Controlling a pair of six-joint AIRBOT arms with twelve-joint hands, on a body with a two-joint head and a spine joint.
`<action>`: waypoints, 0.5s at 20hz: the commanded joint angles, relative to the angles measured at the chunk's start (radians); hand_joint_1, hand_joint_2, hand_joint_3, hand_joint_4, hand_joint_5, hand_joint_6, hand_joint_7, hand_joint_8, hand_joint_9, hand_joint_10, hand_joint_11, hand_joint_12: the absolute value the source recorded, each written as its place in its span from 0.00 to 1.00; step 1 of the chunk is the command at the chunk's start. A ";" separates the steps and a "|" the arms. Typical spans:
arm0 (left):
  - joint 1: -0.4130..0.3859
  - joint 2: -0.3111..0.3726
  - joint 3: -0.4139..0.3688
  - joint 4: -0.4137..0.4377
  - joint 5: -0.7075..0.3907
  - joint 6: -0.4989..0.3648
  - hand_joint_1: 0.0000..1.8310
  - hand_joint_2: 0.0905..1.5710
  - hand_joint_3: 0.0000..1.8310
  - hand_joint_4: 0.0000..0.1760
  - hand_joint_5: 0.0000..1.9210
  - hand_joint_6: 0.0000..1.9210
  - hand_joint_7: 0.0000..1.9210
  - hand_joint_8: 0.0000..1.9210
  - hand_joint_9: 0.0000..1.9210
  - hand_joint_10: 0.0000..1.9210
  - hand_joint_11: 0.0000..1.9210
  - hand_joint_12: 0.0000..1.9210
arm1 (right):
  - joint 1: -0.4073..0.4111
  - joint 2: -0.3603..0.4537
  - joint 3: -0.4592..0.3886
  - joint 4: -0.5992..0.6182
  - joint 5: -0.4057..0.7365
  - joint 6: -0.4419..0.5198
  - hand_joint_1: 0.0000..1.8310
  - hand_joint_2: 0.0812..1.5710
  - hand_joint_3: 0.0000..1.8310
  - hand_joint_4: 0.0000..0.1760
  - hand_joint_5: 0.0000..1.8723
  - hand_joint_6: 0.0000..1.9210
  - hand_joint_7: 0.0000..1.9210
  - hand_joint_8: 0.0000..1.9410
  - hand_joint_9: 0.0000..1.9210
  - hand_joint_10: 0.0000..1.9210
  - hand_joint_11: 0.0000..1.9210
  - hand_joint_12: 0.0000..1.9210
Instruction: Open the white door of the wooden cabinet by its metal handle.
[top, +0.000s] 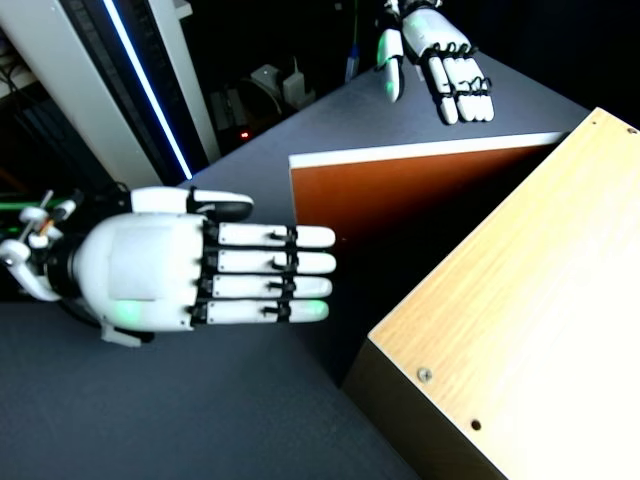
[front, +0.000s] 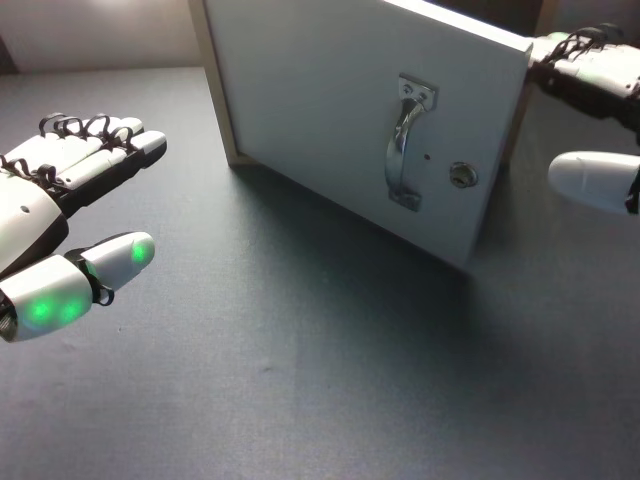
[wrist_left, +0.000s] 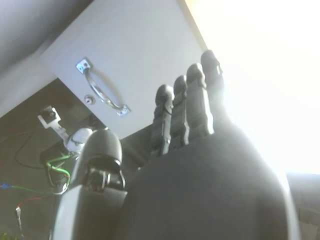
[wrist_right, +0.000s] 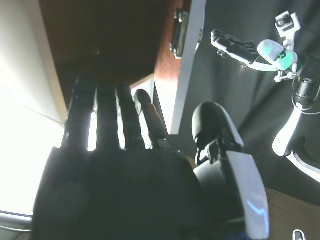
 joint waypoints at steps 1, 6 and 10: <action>-0.003 0.001 -0.004 -0.009 -0.129 -0.004 0.01 0.96 0.00 0.00 0.08 0.00 0.05 0.00 0.05 0.00 0.05 0.07 | 0.003 0.004 -0.006 0.016 0.134 0.005 0.00 0.89 0.00 0.00 0.00 0.00 0.00 0.00 0.00 0.00 0.00 0.00; -0.003 0.001 -0.005 -0.009 -0.131 -0.004 0.03 0.95 0.00 0.00 0.08 0.00 0.06 0.00 0.06 0.00 0.05 0.07 | 0.003 0.004 -0.029 -0.035 0.138 0.015 0.00 0.84 0.00 0.00 0.00 0.00 0.00 0.00 0.00 0.00 0.00 0.00; -0.003 0.003 -0.005 -0.009 -0.132 -0.004 0.04 0.96 0.00 0.00 0.08 0.00 0.06 0.00 0.06 0.00 0.06 0.07 | 0.003 0.004 -0.031 -0.070 0.142 0.040 0.00 0.85 0.00 0.00 0.00 0.00 0.00 0.00 0.00 0.00 0.00 0.00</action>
